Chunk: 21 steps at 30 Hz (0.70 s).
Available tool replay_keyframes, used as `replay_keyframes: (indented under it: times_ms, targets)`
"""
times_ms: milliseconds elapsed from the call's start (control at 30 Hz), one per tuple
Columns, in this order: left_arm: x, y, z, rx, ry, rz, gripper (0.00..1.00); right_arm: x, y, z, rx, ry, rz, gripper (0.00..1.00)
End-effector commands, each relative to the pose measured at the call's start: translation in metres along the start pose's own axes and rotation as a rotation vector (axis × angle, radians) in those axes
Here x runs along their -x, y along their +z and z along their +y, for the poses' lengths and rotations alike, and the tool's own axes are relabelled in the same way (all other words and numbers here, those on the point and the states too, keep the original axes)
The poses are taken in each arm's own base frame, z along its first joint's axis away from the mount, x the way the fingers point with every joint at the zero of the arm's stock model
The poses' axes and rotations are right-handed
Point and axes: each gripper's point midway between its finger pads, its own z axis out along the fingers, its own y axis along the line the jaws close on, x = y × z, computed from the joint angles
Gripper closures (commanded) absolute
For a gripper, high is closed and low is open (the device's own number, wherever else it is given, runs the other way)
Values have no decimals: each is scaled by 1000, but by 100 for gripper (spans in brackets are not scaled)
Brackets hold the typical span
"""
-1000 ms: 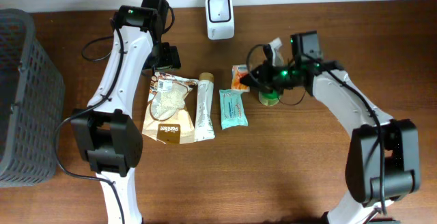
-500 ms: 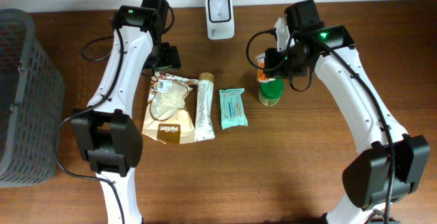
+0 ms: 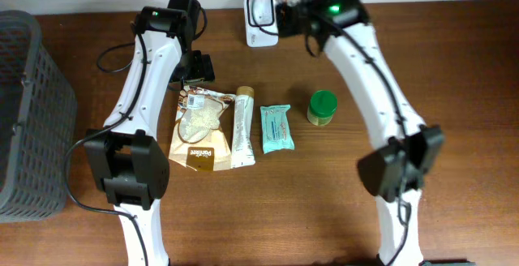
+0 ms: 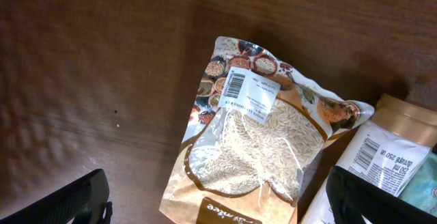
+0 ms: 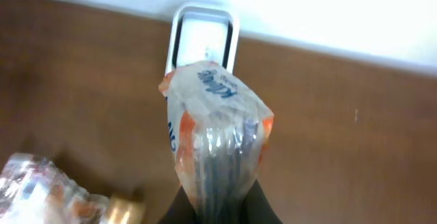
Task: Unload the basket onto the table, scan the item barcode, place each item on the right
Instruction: 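Hold the orange package in front of the white scanner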
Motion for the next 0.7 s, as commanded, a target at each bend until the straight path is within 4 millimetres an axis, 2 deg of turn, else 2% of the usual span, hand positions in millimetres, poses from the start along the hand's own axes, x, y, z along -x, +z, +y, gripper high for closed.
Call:
replay_keyframes:
  times_ms: [0, 167, 333, 467, 567, 667]
  targets:
    - [2, -2, 1, 8, 18, -10, 1, 21, 37, -7, -208, -248, -92, 96]
    - [3, -2, 1, 8, 17, -10, 1, 36, 83, 6, -279, -464, -195, 96]
    - [2, -2, 1, 7, 18, -10, 1, 26, 117, 17, -259, -592, -203, 96]
    - [2, -2, 1, 8, 18, -10, 1, 11, 133, 23, -241, -701, -162, 96]
    - [2, -2, 1, 7, 18, -10, 1, 5, 138, 23, -242, -778, -137, 96]
    - [2, -2, 1, 8, 18, -10, 1, 1, 140, 25, -227, -783, -128, 96]
